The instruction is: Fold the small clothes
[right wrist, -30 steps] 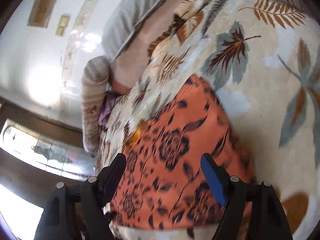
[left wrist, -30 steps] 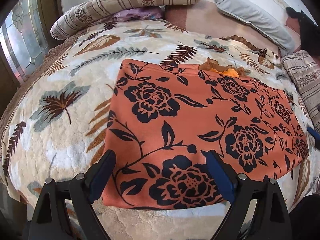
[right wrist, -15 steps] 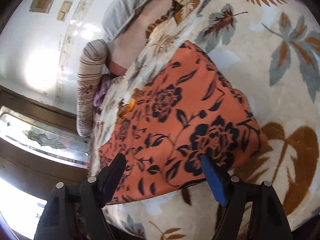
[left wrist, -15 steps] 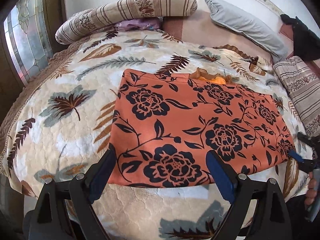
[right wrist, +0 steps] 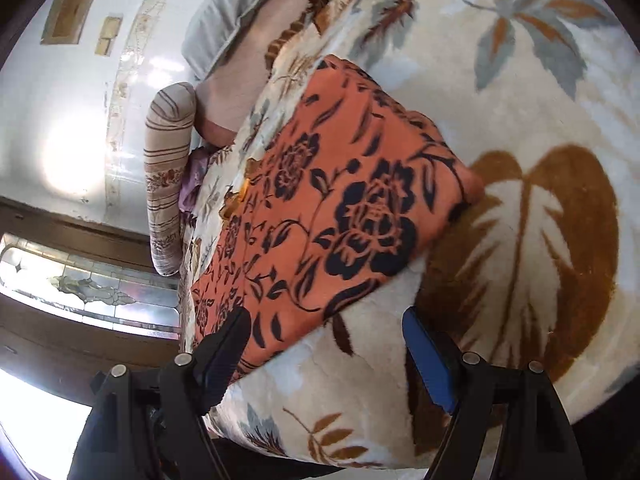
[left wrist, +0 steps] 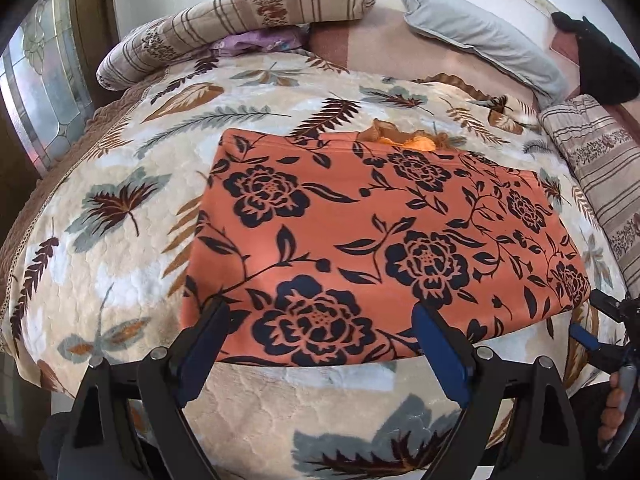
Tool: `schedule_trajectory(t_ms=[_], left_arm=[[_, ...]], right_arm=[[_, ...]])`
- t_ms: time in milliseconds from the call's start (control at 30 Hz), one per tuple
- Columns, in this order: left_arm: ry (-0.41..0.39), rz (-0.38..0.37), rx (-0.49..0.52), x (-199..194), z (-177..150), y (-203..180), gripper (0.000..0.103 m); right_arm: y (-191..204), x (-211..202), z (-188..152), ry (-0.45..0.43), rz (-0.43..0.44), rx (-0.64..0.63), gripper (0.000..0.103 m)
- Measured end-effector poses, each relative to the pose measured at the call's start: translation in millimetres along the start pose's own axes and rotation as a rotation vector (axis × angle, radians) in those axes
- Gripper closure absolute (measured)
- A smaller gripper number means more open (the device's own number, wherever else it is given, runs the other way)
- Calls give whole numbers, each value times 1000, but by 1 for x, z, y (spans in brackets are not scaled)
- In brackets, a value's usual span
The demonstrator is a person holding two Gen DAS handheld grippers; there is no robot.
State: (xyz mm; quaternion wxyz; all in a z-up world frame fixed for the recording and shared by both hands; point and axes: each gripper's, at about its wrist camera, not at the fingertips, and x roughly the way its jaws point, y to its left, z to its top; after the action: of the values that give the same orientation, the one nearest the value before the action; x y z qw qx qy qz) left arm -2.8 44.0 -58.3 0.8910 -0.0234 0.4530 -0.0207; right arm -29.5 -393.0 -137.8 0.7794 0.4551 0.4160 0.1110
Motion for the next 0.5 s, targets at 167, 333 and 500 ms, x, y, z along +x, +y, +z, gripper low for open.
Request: schedule_trajectory(t_ms=[167,333,500], left_arm=[[13,5,3,6,2,-5,11],[23,7,4,11,3,-7,11],[29,7,7,14,2,-9,11]], right_arm=[[-8,-6,7,-25,13,28,22],[-10,-7,9,-40,22,37,22],[-12,-7,12,-58,24,46,22]])
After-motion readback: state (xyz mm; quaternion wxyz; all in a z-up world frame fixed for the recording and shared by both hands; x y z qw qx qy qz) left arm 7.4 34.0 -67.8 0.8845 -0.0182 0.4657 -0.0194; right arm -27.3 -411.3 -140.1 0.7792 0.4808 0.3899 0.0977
